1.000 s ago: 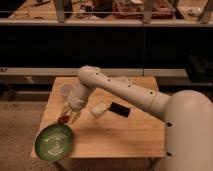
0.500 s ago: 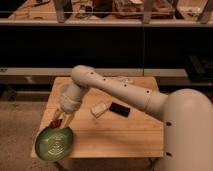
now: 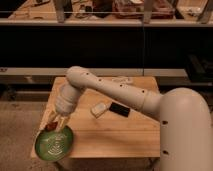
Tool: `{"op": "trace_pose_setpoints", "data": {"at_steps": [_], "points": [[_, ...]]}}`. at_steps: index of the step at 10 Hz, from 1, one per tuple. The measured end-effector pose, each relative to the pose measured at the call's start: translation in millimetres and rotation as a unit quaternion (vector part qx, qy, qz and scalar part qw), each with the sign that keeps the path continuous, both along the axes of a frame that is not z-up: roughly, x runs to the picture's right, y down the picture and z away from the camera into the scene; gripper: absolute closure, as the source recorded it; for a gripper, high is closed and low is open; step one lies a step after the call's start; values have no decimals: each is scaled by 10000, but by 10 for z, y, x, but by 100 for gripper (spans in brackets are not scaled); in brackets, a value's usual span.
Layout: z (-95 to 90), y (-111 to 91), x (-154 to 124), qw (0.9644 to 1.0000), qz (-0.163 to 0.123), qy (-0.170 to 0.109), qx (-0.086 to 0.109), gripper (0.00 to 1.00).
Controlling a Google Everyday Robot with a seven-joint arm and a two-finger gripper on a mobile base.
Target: Place the pepper in the ceramic bowl
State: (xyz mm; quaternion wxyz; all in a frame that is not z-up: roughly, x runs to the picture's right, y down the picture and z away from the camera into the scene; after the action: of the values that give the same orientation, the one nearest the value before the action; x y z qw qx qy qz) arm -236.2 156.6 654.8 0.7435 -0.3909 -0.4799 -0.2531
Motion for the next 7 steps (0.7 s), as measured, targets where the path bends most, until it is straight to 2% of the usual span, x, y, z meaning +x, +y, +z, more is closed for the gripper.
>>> {"op": "trace_pose_setpoints", "data": {"at_steps": [2, 5, 6, 7], "points": [[-9, 23, -67, 10000, -52, -39, 8, 67], [-66, 53, -133, 9999, -137, -91, 15, 45], [-64, 61, -149, 9999, -156, -70, 8, 32], [-57, 65, -150, 9999, -165, -54, -1, 29]]}}
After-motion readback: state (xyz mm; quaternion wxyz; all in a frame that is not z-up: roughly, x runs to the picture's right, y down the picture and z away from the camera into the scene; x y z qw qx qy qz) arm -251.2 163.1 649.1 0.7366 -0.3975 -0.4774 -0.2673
